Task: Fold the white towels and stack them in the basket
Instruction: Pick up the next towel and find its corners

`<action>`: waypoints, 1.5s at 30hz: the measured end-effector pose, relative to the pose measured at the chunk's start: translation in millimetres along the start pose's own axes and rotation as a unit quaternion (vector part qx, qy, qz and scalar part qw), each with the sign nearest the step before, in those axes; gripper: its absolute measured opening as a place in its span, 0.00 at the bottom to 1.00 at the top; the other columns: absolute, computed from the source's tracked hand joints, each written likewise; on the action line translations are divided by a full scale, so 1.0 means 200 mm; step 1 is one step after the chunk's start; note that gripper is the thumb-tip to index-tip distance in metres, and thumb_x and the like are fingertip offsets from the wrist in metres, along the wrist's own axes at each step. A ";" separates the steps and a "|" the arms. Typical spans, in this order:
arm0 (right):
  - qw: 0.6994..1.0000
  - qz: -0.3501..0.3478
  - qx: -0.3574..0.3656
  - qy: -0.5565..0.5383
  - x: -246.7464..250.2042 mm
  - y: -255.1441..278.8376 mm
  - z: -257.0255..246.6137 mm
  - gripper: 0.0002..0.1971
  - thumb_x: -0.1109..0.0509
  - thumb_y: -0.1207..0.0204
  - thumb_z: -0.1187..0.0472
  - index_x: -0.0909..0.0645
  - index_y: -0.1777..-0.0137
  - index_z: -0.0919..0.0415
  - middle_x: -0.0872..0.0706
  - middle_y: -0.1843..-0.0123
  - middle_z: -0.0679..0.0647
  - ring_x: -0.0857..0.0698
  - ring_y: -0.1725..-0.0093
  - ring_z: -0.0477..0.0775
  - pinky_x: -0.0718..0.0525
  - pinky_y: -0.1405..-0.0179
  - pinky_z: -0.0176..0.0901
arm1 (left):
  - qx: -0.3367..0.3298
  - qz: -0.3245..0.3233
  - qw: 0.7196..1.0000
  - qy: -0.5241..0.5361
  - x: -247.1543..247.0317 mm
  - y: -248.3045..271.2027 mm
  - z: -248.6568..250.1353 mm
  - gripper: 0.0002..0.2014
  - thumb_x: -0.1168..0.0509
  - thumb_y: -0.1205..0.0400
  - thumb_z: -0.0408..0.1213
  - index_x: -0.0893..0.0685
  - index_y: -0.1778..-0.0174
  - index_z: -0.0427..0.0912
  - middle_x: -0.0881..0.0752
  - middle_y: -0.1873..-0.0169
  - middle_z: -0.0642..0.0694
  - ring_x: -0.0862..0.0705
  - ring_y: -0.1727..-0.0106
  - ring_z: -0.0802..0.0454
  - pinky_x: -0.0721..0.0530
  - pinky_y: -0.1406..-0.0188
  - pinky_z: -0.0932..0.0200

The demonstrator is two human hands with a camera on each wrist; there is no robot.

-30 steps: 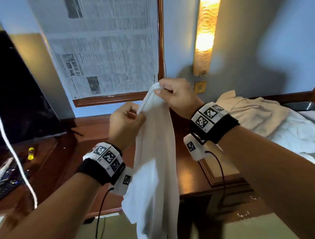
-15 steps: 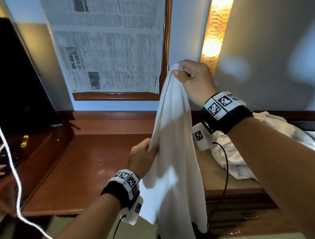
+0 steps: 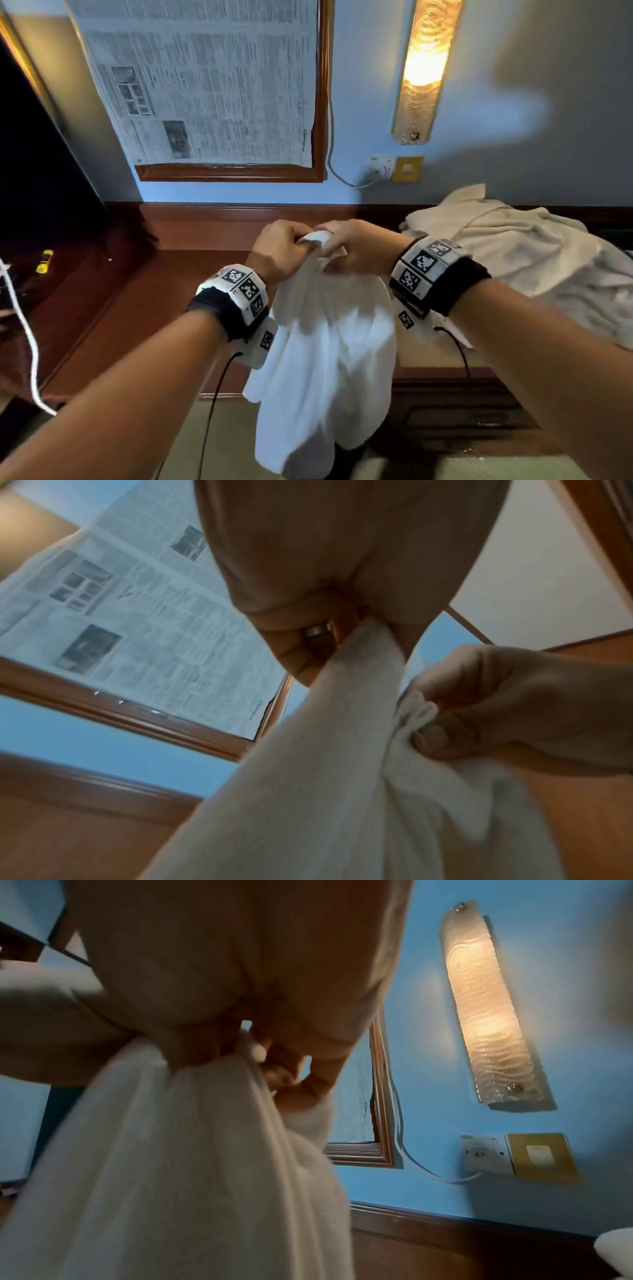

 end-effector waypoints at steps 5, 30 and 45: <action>0.996 0.070 0.026 0.056 -0.03 -0.02 -0.05 0.11 0.29 0.30 0.56 0.11 0.65 0.62 0.16 0.66 0.61 0.18 0.64 0.61 0.18 0.57 0.52 | -0.005 0.004 0.990 0.143 0.06 0.06 0.03 0.06 0.28 0.17 0.34 0.09 0.56 0.35 0.08 0.62 0.41 0.17 0.64 0.53 0.19 0.61 0.58; 0.940 0.214 -0.265 -0.030 0.04 0.11 -0.03 0.05 0.23 0.24 0.64 0.13 0.57 0.52 0.18 0.78 0.34 0.24 0.75 0.26 0.29 0.68 0.21 | 0.159 -0.069 0.981 -0.087 0.52 0.70 -1.14 0.10 0.27 0.18 0.40 0.12 0.66 0.53 0.12 0.70 0.54 0.15 0.66 0.54 0.23 0.66 0.61; 0.896 0.120 -0.428 0.020 -0.36 0.28 -0.01 0.12 0.22 0.25 0.61 0.10 0.45 0.67 0.12 0.55 0.57 0.14 0.50 0.58 0.27 0.50 0.39 | 0.088 -0.140 0.929 -0.331 0.73 0.87 -1.14 0.16 0.38 0.19 0.66 0.26 0.57 0.57 0.20 0.60 0.58 0.15 0.53 0.50 0.25 0.55 0.53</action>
Point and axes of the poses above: each hand's wrist, its own y-axis away from the middle knuckle, its own x-axis out of the back of the hand, z = x × y, the point moved 2 cm from there along -y, towards the middle knuckle
